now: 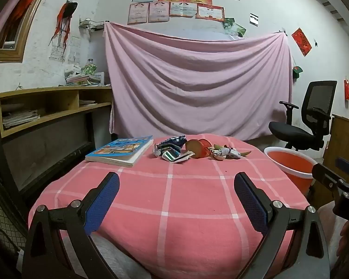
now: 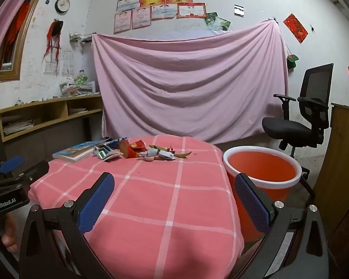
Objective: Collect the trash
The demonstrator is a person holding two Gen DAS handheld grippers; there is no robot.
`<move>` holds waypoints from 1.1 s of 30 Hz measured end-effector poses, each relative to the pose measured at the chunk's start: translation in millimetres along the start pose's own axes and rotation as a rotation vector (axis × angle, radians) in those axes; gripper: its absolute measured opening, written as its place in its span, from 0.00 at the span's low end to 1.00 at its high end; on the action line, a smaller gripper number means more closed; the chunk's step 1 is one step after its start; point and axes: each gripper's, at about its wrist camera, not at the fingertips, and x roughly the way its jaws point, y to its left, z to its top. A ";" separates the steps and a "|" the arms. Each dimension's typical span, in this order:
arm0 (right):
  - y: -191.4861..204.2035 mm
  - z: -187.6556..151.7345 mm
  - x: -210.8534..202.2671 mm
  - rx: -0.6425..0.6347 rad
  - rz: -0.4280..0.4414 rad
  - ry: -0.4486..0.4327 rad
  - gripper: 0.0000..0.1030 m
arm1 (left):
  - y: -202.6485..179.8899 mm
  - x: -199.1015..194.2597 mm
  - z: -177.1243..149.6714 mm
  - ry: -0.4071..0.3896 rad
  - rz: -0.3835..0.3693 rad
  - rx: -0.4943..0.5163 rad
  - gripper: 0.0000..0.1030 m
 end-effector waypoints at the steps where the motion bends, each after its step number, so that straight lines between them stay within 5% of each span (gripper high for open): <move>1: 0.0 0.0 0.0 0.001 0.000 -0.002 1.00 | 0.0 -0.1 0.0 -0.001 0.000 0.000 0.94; 33: -1.1 -0.8 -0.1 0.002 0.000 -0.003 1.00 | 3.3 -6.8 4.5 -0.012 0.003 0.012 0.94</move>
